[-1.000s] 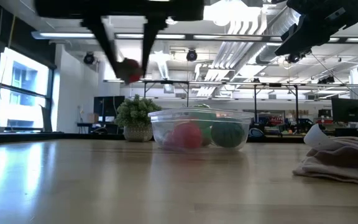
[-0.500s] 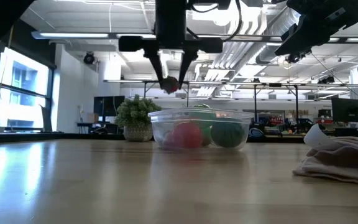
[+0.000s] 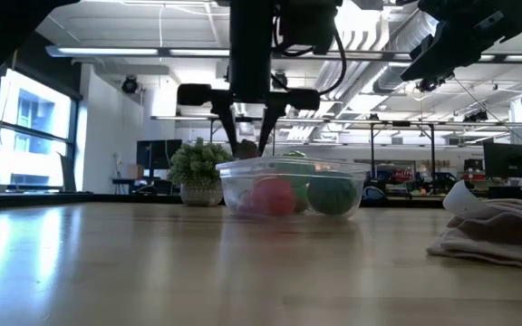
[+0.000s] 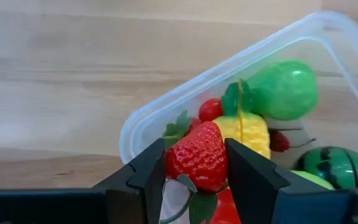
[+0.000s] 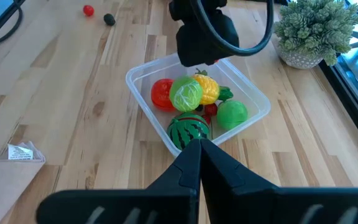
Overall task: Pick and placing Produce into tupperware
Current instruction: Put the red strawberry into the transparent bin
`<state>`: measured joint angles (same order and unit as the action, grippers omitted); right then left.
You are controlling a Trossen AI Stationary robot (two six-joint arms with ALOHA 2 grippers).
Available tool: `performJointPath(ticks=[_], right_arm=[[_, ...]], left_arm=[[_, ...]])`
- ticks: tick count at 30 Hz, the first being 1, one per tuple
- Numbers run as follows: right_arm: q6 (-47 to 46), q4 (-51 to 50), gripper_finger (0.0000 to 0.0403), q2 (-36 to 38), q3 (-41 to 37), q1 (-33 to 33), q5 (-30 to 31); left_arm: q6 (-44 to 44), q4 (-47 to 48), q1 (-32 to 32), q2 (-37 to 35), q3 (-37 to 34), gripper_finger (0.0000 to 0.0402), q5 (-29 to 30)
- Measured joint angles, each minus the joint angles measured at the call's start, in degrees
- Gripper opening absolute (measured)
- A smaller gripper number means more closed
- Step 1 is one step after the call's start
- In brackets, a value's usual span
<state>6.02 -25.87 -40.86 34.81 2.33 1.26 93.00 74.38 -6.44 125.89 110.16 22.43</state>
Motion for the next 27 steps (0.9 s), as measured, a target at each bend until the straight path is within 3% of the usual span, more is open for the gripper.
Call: performJointPath(ticks=[6, 27], right_arm=[[0.0, 0.0, 0.0, 0.02, -0.02, 0.0, 0.01], [0.0, 0.0, 0.0, 0.0, 0.0, 0.0, 0.02]], left_arm=[[0.45, -2.95, 0.0, 0.0, -2.93, 0.0141, 0.03], [1.79, -3.43, -0.35, 0.0, -2.98, 0.0141, -0.82]])
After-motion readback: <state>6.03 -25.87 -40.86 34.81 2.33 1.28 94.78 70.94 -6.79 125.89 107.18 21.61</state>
